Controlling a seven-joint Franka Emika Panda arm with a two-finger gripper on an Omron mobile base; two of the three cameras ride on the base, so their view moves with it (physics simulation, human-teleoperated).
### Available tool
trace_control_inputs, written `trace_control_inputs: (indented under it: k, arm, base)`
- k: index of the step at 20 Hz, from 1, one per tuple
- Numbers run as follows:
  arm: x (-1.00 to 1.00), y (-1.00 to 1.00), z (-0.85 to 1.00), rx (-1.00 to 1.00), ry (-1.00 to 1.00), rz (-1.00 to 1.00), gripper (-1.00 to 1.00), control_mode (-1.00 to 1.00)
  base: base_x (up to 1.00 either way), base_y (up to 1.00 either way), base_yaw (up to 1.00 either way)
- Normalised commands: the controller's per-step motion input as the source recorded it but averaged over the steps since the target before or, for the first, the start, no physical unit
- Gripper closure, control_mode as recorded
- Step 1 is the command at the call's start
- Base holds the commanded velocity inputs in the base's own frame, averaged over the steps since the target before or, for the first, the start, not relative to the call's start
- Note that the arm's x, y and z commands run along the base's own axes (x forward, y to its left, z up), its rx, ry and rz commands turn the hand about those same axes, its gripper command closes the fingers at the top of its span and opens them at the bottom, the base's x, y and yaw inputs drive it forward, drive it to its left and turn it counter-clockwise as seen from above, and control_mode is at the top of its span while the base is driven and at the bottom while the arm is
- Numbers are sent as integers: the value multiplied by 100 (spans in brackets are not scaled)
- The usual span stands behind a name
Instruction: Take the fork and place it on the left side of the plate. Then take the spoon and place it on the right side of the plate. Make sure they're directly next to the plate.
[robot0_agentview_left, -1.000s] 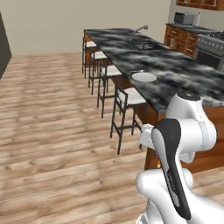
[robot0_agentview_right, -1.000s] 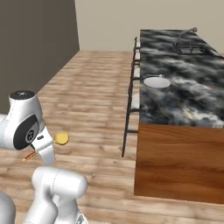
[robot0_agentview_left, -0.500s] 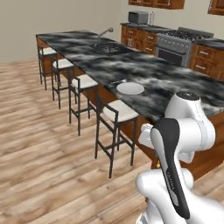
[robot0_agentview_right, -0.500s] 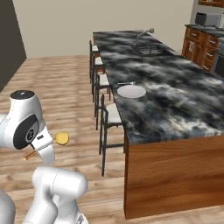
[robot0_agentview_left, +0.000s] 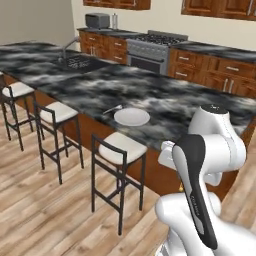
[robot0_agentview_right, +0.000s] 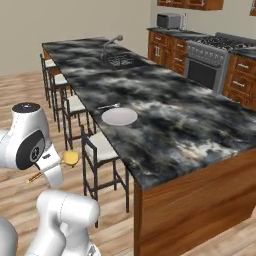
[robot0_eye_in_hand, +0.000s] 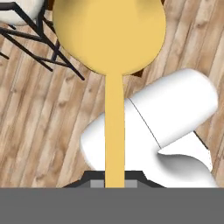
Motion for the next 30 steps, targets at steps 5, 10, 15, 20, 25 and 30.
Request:
trace_control_inputs:
  k: [5, 10, 15, 20, 25, 30]
  arm:
    - [0, 0, 0, 0, 0, 0, 100, 100]
    - [0, 0, 0, 0, 0, 0, 100, 100]
    - [0, 0, 0, 0, 0, 0, 100, 100]
    - [0, 0, 0, 0, 0, 0, 100, 100]
    - [0, 0, 0, 0, 0, 0, 100, 100]
    - [0, 0, 0, 0, 0, 0, 100, 100]
  base:
    - [37, 86, -44]
    - [13, 85, -43]
    - [50, 58, -41]
    - [74, 28, -36]
    - [58, -23, -15]
    - [59, -11, -5]
